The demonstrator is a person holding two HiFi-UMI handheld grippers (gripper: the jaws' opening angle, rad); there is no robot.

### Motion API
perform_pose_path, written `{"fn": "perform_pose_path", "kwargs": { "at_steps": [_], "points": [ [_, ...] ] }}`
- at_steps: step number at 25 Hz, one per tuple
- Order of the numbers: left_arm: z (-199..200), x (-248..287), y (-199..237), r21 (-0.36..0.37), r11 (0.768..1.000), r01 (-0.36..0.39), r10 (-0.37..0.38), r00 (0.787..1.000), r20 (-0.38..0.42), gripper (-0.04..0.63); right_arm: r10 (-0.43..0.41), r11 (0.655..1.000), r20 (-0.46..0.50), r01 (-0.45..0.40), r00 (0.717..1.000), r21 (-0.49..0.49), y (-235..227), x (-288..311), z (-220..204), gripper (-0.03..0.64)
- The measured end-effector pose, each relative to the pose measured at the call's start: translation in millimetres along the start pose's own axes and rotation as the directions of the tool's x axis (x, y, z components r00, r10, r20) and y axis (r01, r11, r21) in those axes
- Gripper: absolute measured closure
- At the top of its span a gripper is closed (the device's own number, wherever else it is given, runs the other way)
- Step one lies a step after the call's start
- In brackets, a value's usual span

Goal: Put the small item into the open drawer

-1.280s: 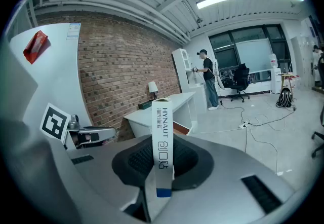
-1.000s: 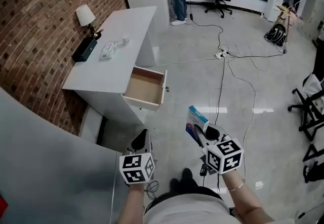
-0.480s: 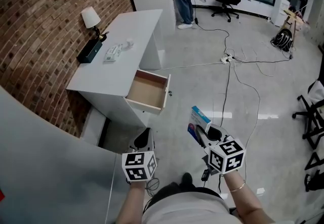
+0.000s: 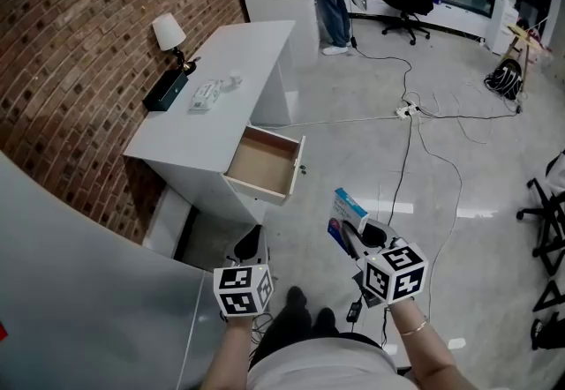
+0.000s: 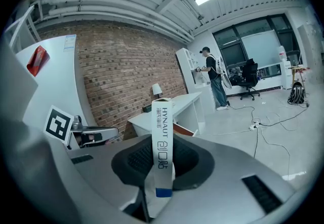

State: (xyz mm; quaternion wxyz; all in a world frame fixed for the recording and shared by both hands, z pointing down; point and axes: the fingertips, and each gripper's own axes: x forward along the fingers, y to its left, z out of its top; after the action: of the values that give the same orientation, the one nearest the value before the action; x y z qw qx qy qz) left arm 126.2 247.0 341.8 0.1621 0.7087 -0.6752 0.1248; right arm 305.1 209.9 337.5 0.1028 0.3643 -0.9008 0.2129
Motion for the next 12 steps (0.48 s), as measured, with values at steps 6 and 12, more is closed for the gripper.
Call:
{"fn": "perform_pose_path", "kwargs": {
  "at_steps": [6,12],
  "points": [
    [6,27,16,0.006,1.0,-0.012,0.012,1.0,-0.013,0.575,0.007,1.0,-0.015,-0.007,1.0,0.013,-11,31,7,0.543],
    [12,80,48,-0.013,1.0,-0.011,0.011,0.999,-0.032,0.575,0.0,1.0,-0.035,0.001,0.999,0.019,-28,85,20,0.543]
  ]
}}
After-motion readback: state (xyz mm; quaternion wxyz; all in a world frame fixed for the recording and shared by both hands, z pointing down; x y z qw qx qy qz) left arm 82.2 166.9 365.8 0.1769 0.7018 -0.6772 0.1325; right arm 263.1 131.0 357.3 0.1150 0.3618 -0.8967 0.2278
